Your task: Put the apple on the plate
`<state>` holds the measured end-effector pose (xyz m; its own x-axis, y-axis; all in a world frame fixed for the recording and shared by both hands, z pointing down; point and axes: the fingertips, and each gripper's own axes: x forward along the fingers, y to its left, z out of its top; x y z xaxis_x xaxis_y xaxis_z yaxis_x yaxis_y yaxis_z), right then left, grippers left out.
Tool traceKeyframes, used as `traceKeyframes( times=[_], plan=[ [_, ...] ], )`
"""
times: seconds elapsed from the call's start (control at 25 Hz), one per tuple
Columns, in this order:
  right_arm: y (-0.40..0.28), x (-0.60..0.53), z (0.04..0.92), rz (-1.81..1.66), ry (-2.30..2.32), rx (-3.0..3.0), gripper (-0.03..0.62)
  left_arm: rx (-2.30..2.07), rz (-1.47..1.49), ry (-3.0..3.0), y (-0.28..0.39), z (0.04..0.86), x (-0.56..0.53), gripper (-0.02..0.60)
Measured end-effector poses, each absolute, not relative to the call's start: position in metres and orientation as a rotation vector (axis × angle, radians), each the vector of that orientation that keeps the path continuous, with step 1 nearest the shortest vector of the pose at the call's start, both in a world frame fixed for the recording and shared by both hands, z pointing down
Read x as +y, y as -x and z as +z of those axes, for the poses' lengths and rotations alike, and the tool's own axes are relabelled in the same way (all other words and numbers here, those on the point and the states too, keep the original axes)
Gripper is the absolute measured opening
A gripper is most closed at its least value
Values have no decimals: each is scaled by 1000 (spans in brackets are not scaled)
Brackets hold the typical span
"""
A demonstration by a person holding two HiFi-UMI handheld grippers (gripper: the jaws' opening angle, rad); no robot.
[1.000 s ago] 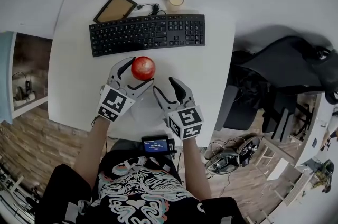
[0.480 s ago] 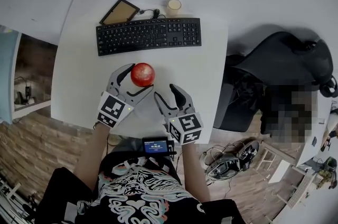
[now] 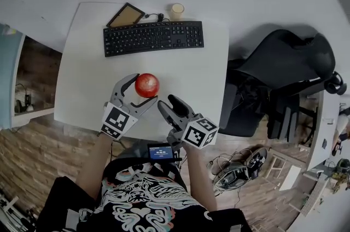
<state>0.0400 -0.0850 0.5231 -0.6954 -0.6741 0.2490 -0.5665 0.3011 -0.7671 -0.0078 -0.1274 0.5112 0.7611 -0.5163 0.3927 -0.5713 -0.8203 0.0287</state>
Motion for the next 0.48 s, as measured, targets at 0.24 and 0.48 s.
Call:
traceKeyframes(
  times=[0.24, 0.48],
  plan=[
    [-43, -81, 506, -1392, 1099, 2295, 250, -854, 541, -2853, 9, 499, -113, 376],
    [-38, -79, 490, -1431, 998, 2217, 250, -815, 489, -2912, 7, 485, -100, 376]
  ],
)
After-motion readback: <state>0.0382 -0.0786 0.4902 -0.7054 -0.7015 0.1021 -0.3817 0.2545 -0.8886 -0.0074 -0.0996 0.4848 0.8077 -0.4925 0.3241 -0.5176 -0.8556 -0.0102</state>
